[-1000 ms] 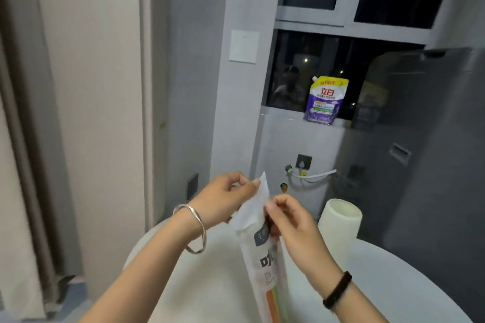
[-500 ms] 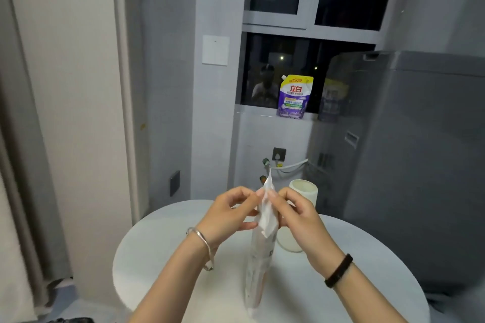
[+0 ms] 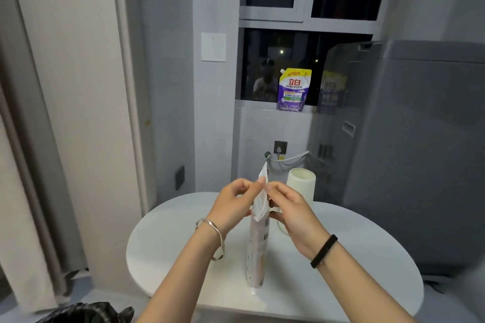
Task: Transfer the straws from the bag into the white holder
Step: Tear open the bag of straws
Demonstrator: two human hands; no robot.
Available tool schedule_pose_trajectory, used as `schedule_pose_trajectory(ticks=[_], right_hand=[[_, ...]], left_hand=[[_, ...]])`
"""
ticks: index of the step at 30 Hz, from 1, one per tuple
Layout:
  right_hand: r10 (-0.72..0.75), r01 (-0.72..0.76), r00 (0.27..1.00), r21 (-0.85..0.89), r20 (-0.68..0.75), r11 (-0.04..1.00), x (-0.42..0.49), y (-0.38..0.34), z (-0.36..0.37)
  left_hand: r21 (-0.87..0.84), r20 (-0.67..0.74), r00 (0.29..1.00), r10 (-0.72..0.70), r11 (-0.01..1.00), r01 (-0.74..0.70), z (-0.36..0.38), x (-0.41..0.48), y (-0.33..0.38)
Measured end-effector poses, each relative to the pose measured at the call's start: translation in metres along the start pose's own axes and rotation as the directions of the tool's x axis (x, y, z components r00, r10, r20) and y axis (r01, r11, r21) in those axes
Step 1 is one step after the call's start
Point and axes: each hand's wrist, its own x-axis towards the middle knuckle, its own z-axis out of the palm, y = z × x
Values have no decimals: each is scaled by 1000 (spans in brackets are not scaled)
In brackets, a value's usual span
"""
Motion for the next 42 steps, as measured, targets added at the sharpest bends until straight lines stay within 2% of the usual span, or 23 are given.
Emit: schedule_pose_trajectory(ticks=[4, 10, 14, 15, 18, 20, 27, 30, 33, 36, 38, 40, 42], right_hand=[[12, -13, 1000, 35, 26, 999, -1, 1, 8], [-3, -2, 996, 58, 90, 998, 0, 0, 15], [-15, 8, 996, 75, 92, 997, 0, 0, 21], [-14, 10, 997, 57, 77, 998, -1, 0, 22], [-22, 19, 999, 51, 49, 999, -1, 1, 24], [-13, 11, 999, 57, 33, 998, -1, 1, 26], [37, -38, 999, 15, 20, 999, 2, -8, 20], [28, -27, 997, 15, -71, 1000, 5, -14, 7], [-55, 36, 992, -163, -113, 986, 9, -17, -7], [-150, 121, 988, -396, -43, 910, 16, -26, -9], [-275, 232, 961, -606, 23, 761, 21, -37, -8], [-357, 320, 928, -725, 109, 610, 25, -48, -7], [-400, 374, 901, -765, 166, 524, 27, -59, -6]], left_hand=[[91, 9, 1000, -6, 996, 5, -5, 5, 0], [161, 110, 993, 33, 986, -51, -19, 6, 5], [413, 87, 980, 178, 889, -198, -22, 8, 4], [423, 92, 976, 196, 880, -217, -23, 7, 5], [256, 105, 979, 176, 946, -198, -22, 3, 0], [203, 70, 982, 177, 961, -188, -19, -1, -3], [156, 14, 983, 185, 970, -185, -12, -3, -4], [120, -89, 980, 177, 979, -165, -22, 3, -3], [183, -65, 984, 166, 971, -152, -31, 5, -1], [178, -18, 993, 115, 978, -109, -26, 3, 2], [121, -5, 999, 50, 991, -49, -22, -1, 8], [35, -4, 995, -105, 994, 105, -21, -5, 15], [-117, 66, 951, -302, 944, 308, -21, -9, 23]])
